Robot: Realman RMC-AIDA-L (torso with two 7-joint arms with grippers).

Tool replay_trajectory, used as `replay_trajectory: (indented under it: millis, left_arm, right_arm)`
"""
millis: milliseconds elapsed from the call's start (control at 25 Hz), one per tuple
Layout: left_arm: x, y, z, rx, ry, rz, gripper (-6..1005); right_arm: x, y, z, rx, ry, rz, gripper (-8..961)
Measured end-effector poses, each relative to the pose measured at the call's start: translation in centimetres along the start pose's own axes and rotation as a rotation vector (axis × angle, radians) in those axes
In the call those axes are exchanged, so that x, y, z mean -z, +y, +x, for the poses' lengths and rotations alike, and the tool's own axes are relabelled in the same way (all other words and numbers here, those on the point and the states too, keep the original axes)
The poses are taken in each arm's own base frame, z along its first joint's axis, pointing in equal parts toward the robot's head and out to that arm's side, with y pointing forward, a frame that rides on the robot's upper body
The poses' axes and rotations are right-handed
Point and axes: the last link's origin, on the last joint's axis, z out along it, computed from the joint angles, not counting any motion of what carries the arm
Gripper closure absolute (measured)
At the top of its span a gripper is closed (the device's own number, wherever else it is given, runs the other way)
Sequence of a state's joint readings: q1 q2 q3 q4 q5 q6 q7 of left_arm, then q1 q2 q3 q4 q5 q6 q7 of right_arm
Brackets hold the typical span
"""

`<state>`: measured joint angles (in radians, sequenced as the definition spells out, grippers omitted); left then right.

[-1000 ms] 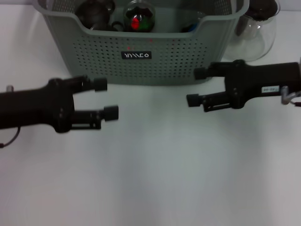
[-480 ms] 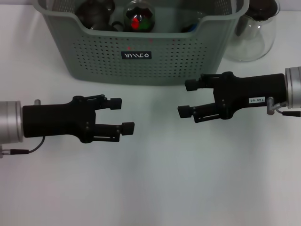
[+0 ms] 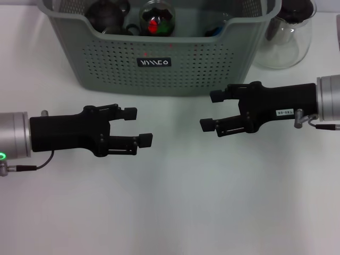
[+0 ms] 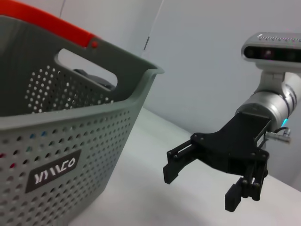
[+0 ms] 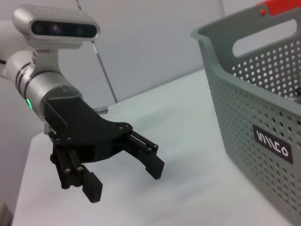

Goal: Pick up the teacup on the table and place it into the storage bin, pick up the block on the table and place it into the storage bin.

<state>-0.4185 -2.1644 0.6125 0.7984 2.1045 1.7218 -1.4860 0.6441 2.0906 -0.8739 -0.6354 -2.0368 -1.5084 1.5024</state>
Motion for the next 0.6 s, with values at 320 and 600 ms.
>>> replay_trajectory:
  millis: [320, 600]
  left_arm:
    - [-0.46, -0.52, -0.42, 0.011, -0.014, 0.026, 116]
    - [-0.84, -0.68, -0.17, 0.004, -0.02, 0.025, 116]
  right_arm:
    - [-0.15, -0.22, 0.03, -0.002, 0.004, 0.017, 34]
    - [-0.11, -0.43, 0.05, -0.002, 0.006, 0.029, 36]
